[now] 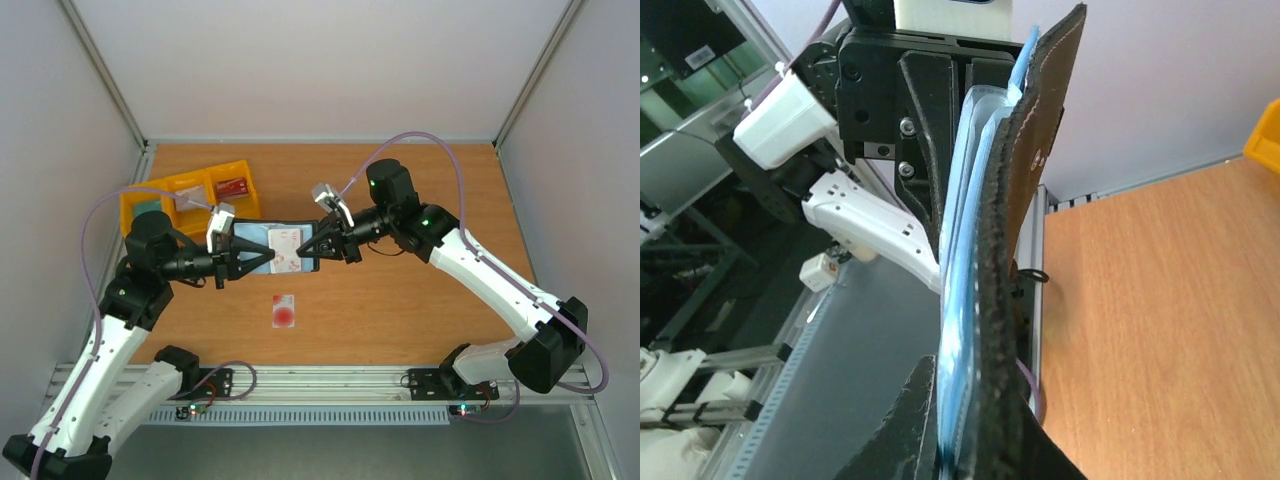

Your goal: Take the credit cards out of the card holder

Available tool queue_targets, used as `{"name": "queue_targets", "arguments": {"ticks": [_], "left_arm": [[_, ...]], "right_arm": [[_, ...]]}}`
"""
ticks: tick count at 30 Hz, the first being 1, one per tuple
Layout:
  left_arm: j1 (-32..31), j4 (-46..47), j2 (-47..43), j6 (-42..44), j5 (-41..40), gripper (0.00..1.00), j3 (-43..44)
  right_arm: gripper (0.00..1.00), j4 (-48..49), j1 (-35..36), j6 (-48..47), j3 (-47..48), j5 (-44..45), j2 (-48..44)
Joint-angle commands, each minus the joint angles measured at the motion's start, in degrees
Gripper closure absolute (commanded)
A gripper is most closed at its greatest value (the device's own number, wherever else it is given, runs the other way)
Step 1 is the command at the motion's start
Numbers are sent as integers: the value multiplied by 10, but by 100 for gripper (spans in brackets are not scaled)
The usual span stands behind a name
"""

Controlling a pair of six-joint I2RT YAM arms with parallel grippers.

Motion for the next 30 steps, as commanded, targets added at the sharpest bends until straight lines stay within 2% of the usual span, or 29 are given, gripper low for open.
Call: {"name": "queue_targets", "arguments": {"ticks": [1,9,16,19,25,29,30], "left_arm": [[2,34,-10,9,7,100,2],[4,17,-10,24,8,100,8],[5,34,-9,26,16,100,-2],[4,36,-9,25,15,100,-2],[5,56,-7,12,15,100,-7],[5,61,-6,9,11,100,-9],[5,64,-6,8,10,100,-11]], "right_arm": [[98,-12,-8,-11,-4,-20,-15],[99,-46,-37,-31,-5,-34,-22],[91,-23,-37,-9,-7,-50,-19],[81,-20,-37,-8,-8,-48,-21],[81,-2,-36,8,-10,-54,-20],[65,10,-33,20,-11,-51,-15],[64,11,-30,20,-10,-51,-14]]}}
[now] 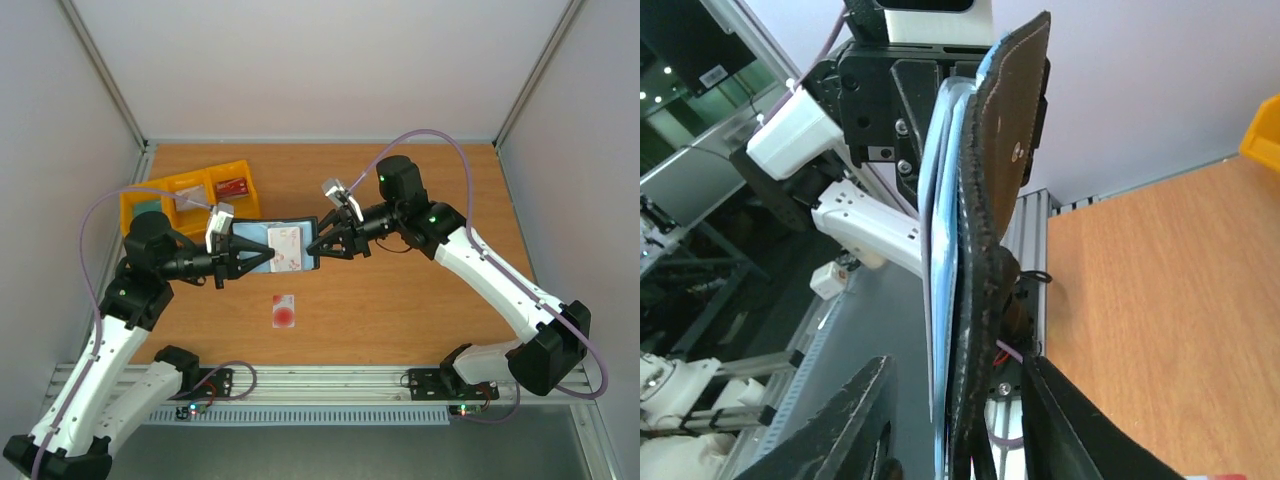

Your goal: Take the credit cards out of the card holder

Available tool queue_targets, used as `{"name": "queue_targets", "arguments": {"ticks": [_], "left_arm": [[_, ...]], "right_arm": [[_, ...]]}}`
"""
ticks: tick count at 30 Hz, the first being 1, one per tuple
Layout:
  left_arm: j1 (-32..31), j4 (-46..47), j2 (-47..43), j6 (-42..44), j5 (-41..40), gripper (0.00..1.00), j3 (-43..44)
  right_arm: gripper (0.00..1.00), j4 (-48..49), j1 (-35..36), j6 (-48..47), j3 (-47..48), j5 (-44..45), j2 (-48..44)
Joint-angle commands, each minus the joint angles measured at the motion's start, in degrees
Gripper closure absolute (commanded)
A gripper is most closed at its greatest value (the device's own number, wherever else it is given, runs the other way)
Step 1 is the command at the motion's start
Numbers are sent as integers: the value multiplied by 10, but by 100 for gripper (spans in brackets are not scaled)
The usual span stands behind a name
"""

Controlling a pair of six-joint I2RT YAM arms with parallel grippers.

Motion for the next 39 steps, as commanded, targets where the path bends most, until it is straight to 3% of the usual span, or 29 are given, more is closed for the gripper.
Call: {"name": "queue_targets", "arguments": {"ticks": [1,4,10,11,20,27,30,33,39], "left_arm": [[2,51,-4,-11,3,100,-8],[2,50,-3,-12,0,100,-9],[2,50,-5,-15,2,100,-10],[2,50,-6,-17,3,100,-10],[2,3,-11,16,29,100,13],[2,34,-7,7,15,100,2],[2,64,-4,-20,1,88,-18],[2,83,-2,-41,1,85,-26],[1,118,-1,-54,8,100,-30]], "right_arm": [[63,20,11,14,0,-12,-3],[68,22,20,14,3,-7,0],[97,34,22,20,3,-11,0],[99,29,21,14,2,-10,-1],[99,-5,-12,-14,-12,-17,-10],[99,-9,-12,-13,-4,-24,-11],[99,-7,-6,-11,-4,-26,-11],[99,-12,-5,-15,-3,-29,-12],[99,-26,-5,-23,2,-31,-13]]}}
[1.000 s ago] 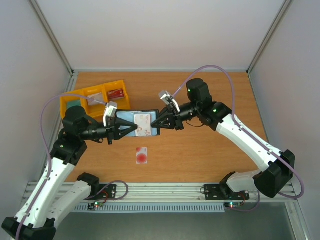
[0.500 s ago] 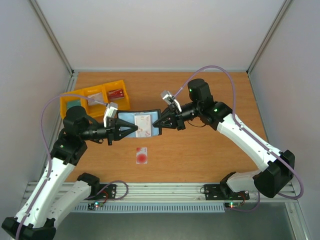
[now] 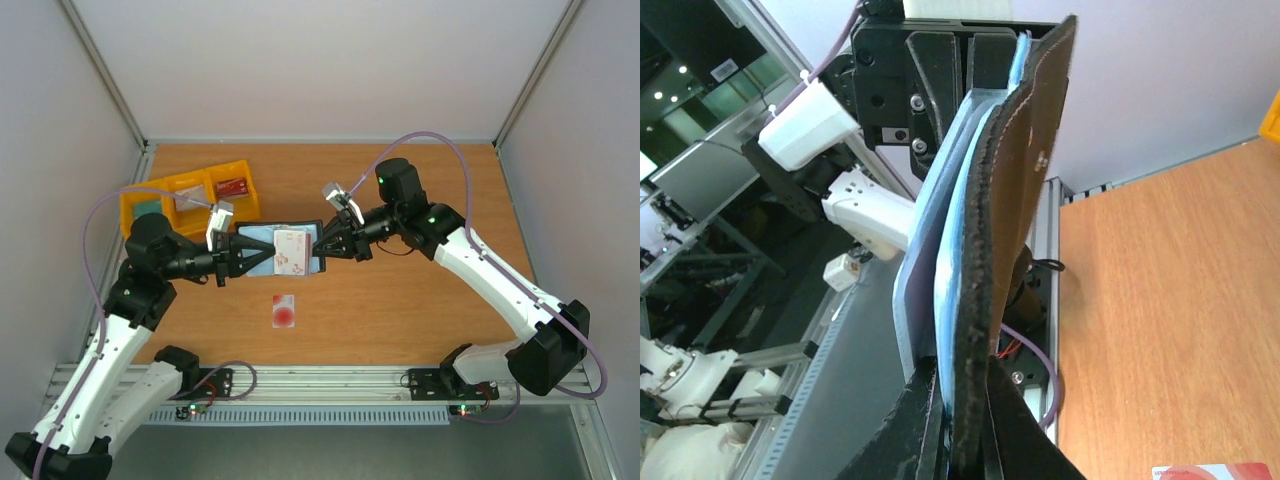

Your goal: Take the credit cards out of the card holder

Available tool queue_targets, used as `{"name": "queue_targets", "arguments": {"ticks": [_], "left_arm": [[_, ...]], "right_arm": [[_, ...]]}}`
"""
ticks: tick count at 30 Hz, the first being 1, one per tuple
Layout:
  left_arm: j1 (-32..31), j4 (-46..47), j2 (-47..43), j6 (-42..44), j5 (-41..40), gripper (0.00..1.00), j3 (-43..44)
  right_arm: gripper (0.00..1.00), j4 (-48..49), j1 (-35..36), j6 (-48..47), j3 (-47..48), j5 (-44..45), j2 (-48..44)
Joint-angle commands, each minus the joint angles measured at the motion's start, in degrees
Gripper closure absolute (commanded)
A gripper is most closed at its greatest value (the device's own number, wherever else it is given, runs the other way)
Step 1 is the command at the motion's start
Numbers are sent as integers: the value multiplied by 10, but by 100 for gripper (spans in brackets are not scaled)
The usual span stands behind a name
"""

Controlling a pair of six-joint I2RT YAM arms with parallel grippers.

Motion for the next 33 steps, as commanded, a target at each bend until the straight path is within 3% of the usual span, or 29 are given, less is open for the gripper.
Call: {"name": "queue_targets", "arguments": {"ticks": [1,9,11,17,33], "left_arm": [[0,64,0,-19,9,100,-7],[1,45,-3,-18,19,99,-9],[0,43,-1,-21,15,82,-17],[1,43,2,-31,-3,73,-32],[-29,111,27,-50,38,76,-43]], "right_arm": [[99,-12,-2,-13,11,-16,-13],[99,-23,-2,-23,13,-13,-15],[99,-21,-2,-19,17,-17,-14],[99,-16,-2,-16,20,-23,-20],[99,-12,-1,-20,25,-40,-21]]}}
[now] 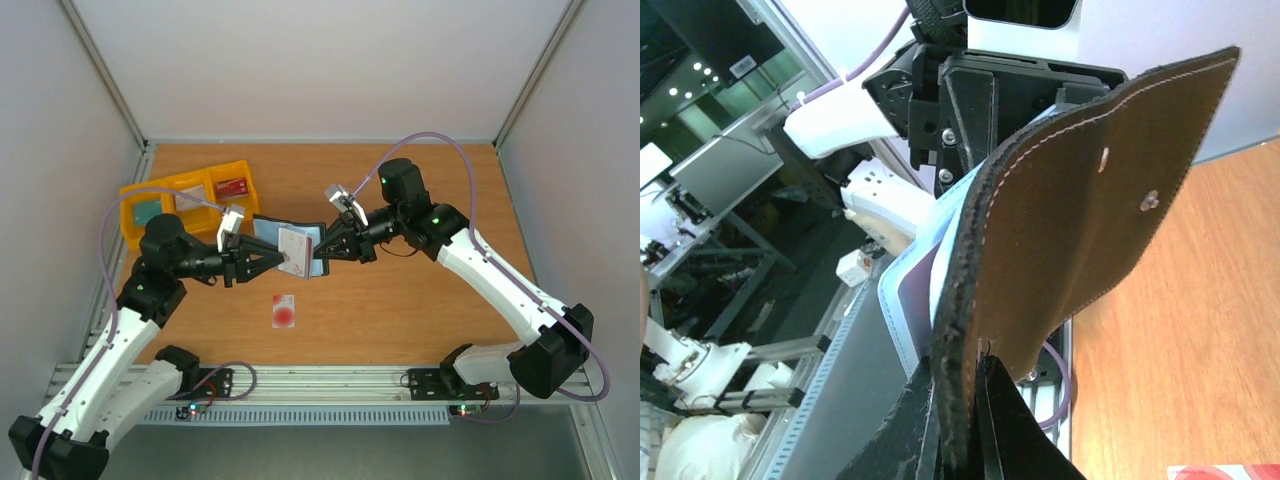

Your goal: Take the credit cards out of the card holder

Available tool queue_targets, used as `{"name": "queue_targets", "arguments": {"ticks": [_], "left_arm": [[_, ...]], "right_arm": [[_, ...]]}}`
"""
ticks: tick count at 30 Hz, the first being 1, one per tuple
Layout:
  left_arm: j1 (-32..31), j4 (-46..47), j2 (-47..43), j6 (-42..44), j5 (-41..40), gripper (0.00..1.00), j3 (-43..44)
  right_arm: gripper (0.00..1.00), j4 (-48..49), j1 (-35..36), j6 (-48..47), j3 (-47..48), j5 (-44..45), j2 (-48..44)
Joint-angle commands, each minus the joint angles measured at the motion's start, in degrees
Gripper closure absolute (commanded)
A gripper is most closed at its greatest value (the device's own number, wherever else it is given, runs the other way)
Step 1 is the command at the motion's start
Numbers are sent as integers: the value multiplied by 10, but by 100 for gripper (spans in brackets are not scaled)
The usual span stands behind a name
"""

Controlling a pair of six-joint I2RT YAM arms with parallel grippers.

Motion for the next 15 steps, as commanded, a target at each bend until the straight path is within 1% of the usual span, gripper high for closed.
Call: {"name": "queue_targets", "arguments": {"ticks": [1,4,6,8,13,15], "left_arm": [[-8,45,2,-9,24,79,-1],[-8,36,-3,-7,25,94,5],[-7,4,-9,12,21,99,13],[-5,-27,-13,25,19,100,19],[0,-49,-22,27,7,100,25],[9,-77,-26,37,-4,100,33]], "right_arm": [[99,10,-1,-10,22,-21,-11],[99,9,-2,-12,20,-18,-11],[99,8,-1,-11,19,-20,-10],[99,9,-1,-12,18,-20,-10],[99,3,-2,-20,19,-13,-10],[99,-3,-8,-26,17,-11,-11]]}}
